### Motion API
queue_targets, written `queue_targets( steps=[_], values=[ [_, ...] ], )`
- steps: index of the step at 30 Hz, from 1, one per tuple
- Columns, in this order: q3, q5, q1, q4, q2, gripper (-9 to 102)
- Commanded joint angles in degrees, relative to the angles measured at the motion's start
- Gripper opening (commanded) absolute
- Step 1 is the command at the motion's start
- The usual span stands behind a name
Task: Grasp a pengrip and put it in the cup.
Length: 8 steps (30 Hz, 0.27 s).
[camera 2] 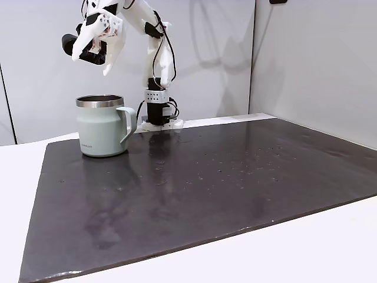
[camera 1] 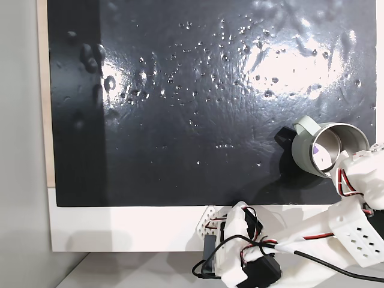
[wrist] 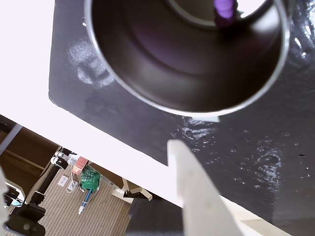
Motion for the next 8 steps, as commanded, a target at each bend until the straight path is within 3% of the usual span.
queue_targets(
  steps=[1, 8],
  values=[
    [-0.35, 0.44, 0.0, -0.7, 2.64, 33],
    [-0.26, 0.79, -0.44, -0.7, 2.64, 32]
  ],
)
